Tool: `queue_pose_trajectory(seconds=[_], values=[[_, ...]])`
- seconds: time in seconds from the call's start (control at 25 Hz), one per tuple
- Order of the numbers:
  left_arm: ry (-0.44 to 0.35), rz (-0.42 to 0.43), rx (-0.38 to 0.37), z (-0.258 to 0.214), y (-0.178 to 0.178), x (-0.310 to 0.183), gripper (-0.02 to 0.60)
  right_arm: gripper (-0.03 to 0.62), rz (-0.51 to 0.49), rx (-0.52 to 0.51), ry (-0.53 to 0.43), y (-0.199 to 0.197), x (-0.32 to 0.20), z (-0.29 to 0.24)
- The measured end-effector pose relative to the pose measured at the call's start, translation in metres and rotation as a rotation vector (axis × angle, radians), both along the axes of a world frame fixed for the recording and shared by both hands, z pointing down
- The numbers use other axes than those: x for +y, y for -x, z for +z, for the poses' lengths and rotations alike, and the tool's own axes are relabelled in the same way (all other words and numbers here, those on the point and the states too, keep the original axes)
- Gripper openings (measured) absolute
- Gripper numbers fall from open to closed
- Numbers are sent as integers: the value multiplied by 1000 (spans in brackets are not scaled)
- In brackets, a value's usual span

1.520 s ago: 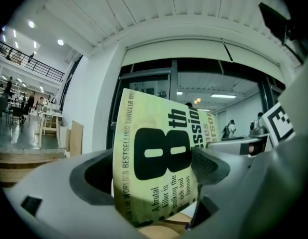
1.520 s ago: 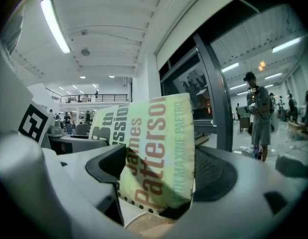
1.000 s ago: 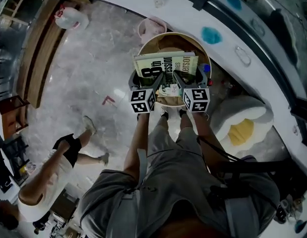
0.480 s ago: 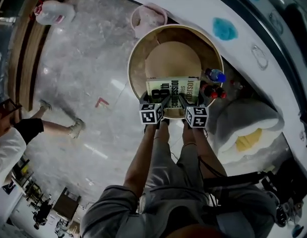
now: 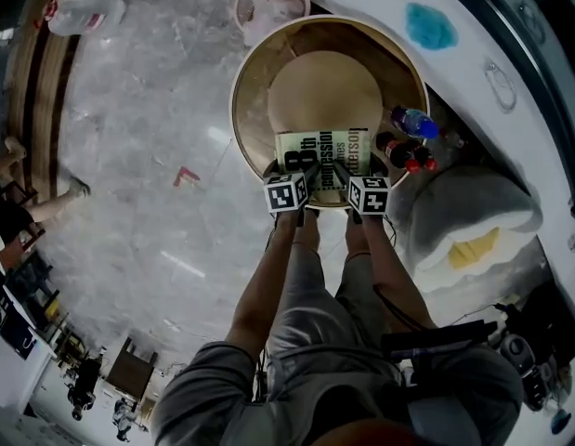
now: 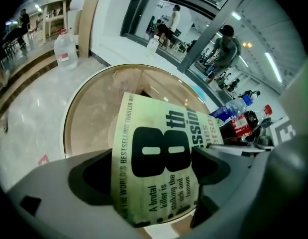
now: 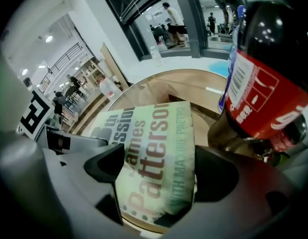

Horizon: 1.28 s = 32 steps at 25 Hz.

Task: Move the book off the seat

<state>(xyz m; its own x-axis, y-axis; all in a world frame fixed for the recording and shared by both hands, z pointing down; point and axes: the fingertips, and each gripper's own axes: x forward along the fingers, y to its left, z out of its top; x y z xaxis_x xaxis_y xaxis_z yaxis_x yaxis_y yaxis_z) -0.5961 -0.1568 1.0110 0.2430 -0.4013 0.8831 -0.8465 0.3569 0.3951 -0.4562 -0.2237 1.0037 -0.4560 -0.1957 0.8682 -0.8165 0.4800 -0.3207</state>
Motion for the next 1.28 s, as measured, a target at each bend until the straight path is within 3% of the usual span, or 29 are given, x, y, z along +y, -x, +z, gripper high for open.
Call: queue_pose_trajectory(seconds=[0.08,0.2,0.44,0.64,0.88,1.0,1.12,1.28], values=[[2,7,-9,-2,-1,2,474,410,-34,54,-35,-4,-2,-5],[-27,38,-97,-13,8,-2,474,408,-94,130,-155,0,-18,-23],[-207,38,-276,-102,44,-49,474,408,-107,37,-327,40,-70,-107],[-406,62,-361,-235,58,-113,474,408,-91,-40,-477,63,-126,-240],[-730,41,-454,-464,72,-166,474,408,-58,-205,-671,86,-164,-445],[-855,17,-534,-571,78,-165,474,408,-86,-294,-761,97,-165,-545],[-981,-27,-569,-660,73,-153,472,408,-100,-368,-855,94,-159,-634],[-1118,-63,-604,-726,69,-126,472,408,-146,-421,-947,88,-133,-699]])
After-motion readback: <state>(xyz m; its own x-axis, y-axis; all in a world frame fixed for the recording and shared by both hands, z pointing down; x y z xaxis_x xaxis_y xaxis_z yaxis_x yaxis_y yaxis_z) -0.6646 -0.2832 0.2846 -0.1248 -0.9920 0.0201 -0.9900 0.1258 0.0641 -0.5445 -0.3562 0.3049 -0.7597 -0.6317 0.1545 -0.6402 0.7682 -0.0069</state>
